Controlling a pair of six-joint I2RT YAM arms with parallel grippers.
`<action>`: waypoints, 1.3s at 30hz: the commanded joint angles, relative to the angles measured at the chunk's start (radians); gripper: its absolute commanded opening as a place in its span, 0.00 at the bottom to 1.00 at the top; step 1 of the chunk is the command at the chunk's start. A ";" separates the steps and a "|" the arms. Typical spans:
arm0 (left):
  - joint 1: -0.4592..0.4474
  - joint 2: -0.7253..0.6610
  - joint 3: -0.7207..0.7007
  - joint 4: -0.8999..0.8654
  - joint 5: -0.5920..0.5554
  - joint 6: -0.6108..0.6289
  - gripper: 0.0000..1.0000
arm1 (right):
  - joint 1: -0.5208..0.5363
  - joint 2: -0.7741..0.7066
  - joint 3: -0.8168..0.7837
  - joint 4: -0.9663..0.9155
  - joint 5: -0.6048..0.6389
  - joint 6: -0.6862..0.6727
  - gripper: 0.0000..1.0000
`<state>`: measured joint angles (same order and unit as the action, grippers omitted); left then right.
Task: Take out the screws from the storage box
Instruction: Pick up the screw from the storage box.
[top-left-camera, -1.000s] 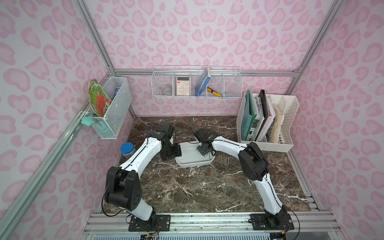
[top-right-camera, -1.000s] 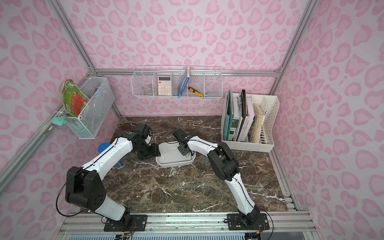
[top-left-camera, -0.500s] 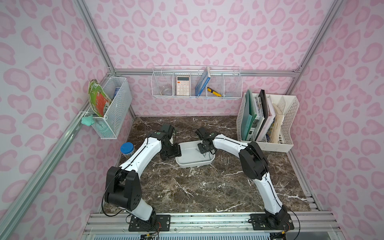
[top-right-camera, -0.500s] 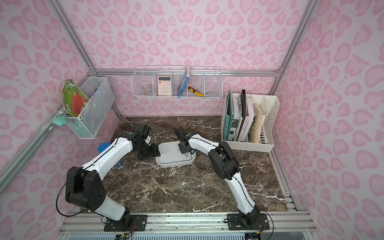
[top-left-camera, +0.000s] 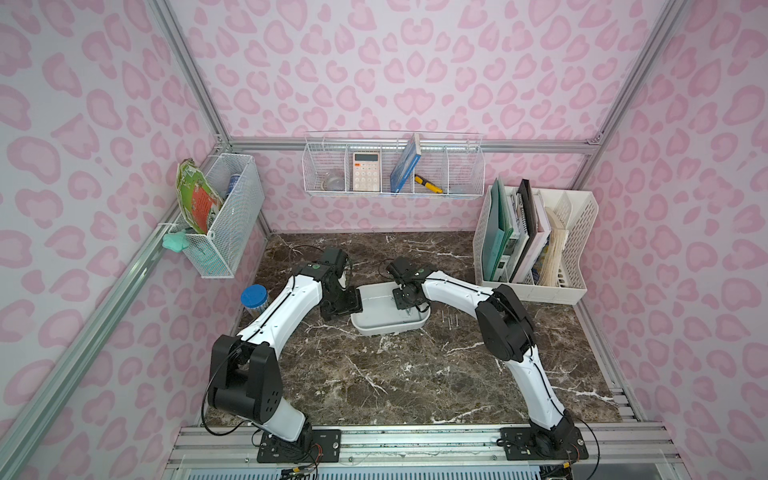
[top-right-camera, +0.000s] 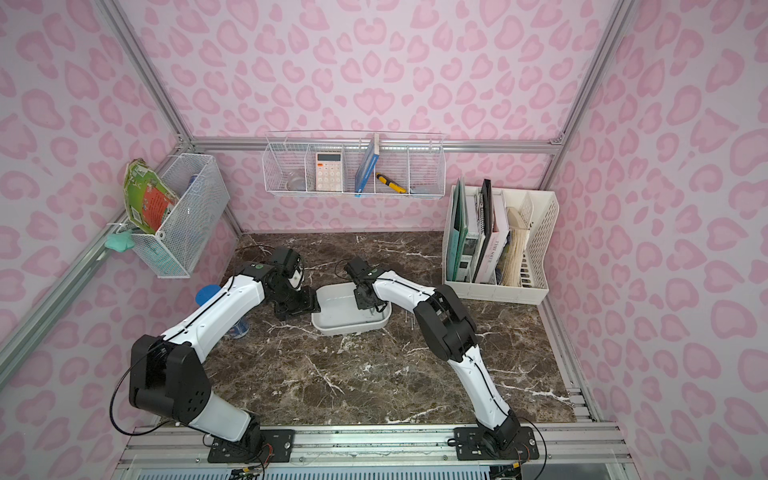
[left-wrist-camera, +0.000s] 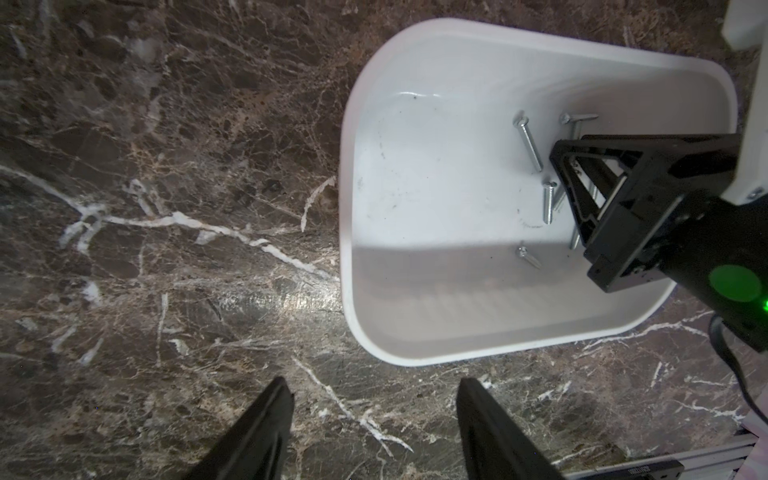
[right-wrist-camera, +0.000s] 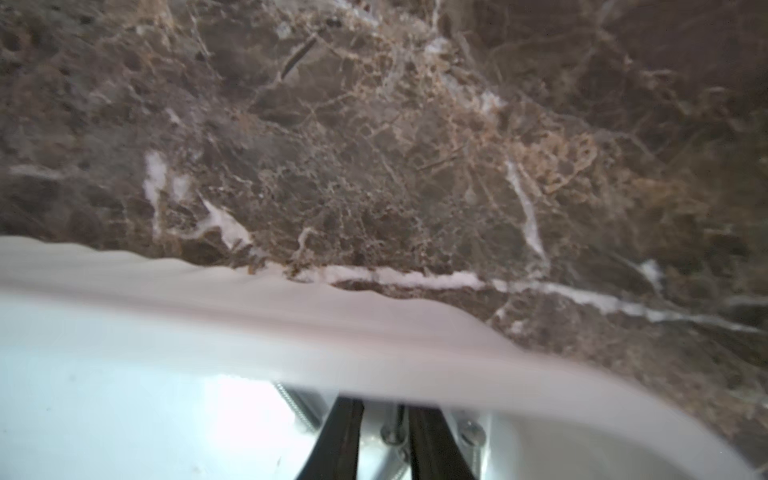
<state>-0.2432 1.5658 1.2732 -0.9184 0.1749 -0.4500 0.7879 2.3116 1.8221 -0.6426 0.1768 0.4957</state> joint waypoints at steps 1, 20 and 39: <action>0.001 0.001 0.007 -0.012 0.004 -0.003 0.67 | 0.004 0.015 -0.019 -0.117 -0.017 0.039 0.24; 0.001 0.000 0.008 -0.011 0.004 -0.004 0.68 | 0.003 -0.044 -0.013 -0.054 -0.030 0.084 0.07; 0.001 0.009 0.006 -0.010 0.005 -0.003 0.68 | 0.009 -0.221 -0.135 0.081 -0.007 0.104 0.07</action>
<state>-0.2432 1.5700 1.2739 -0.9184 0.1757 -0.4500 0.7971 2.1178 1.7042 -0.5766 0.1387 0.5819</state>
